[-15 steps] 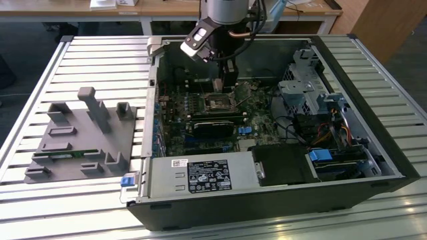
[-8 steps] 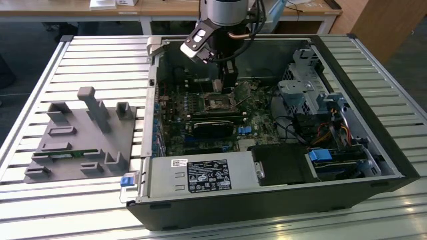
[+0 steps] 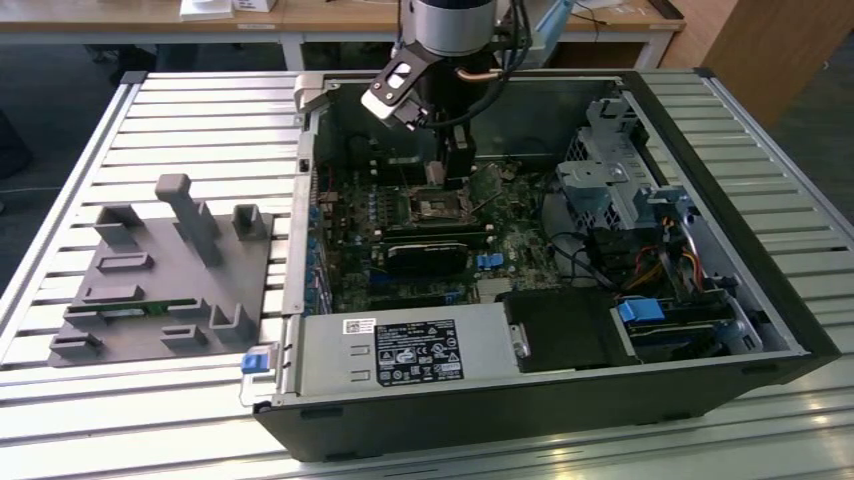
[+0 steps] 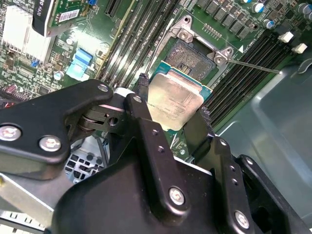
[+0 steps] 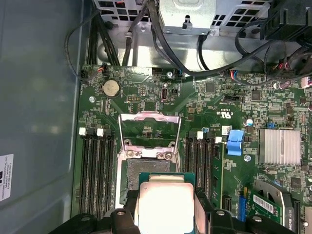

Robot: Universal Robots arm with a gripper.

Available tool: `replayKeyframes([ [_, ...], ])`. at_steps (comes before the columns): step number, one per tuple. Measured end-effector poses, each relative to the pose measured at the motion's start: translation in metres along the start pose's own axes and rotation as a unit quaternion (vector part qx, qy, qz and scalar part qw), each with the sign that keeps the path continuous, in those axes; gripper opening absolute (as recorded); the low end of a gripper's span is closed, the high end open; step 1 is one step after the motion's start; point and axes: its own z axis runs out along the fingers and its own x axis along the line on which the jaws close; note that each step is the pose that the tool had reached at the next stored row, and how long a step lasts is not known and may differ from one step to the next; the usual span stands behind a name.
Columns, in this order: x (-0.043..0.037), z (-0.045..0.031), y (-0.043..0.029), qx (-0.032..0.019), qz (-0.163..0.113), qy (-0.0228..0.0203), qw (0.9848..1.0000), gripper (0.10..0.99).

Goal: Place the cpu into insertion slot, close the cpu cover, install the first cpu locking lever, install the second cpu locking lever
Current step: 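Place the cpu into insertion slot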

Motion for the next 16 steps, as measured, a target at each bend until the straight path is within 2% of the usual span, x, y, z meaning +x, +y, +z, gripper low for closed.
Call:
replayKeyframes([
  [9, 0.0030, 0.0080, -0.0004, 0.0000, -0.001, -0.0002, 1.0000, 0.533],
  [13, 0.0030, 0.0105, -0.0006, 0.0001, -0.001, -0.0034, 1.0000, 0.533],
  [16, 0.0030, 0.0117, -0.0007, 0.0001, -0.001, -0.0037, 1.0000, 0.533],
])
